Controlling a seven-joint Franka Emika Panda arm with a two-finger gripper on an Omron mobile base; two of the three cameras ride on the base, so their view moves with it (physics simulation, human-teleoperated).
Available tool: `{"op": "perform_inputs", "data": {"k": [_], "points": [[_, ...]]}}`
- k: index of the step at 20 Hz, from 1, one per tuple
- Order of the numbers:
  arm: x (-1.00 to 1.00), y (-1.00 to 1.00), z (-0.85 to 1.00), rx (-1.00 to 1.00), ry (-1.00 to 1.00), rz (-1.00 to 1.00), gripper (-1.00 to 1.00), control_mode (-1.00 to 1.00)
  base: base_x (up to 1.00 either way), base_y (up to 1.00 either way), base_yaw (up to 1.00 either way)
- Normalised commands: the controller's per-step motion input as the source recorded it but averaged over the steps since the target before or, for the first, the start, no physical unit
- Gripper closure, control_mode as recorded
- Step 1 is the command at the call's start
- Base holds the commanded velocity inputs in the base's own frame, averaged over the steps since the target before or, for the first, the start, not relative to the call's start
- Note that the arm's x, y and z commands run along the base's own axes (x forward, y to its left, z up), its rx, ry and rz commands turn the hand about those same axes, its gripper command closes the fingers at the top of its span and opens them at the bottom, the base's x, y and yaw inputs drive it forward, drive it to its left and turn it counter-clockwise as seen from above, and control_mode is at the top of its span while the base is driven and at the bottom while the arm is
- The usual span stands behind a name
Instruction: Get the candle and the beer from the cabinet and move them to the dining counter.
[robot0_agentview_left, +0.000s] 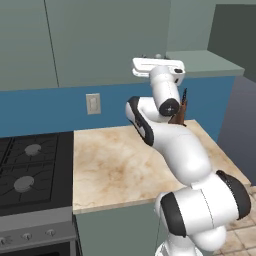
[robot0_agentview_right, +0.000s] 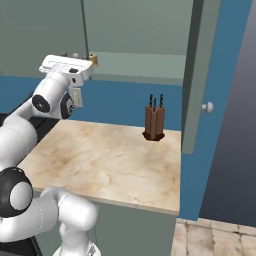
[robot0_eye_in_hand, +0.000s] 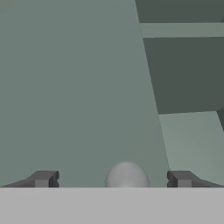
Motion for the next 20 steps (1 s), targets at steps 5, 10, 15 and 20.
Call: {"op": "perform_inputs", "data": {"k": [5,10,15,20], "points": [[0.1,0.0,0.0,0.0,0.0,0.0,-1.0,-1.0,0.0,0.0,0.0],[0.16,0.02,-0.02,0.0,0.0,0.0,1.0,-1.0,0.0,0.0,0.0],[0.21,0.05,-0.01,0.0,0.0,0.0,1.0,-1.0,0.0,0.0,0.0],[0.07,0.03,-0.02,0.0,0.04,0.0,1.0,-1.0,0.0,0.0,0.0]]}}
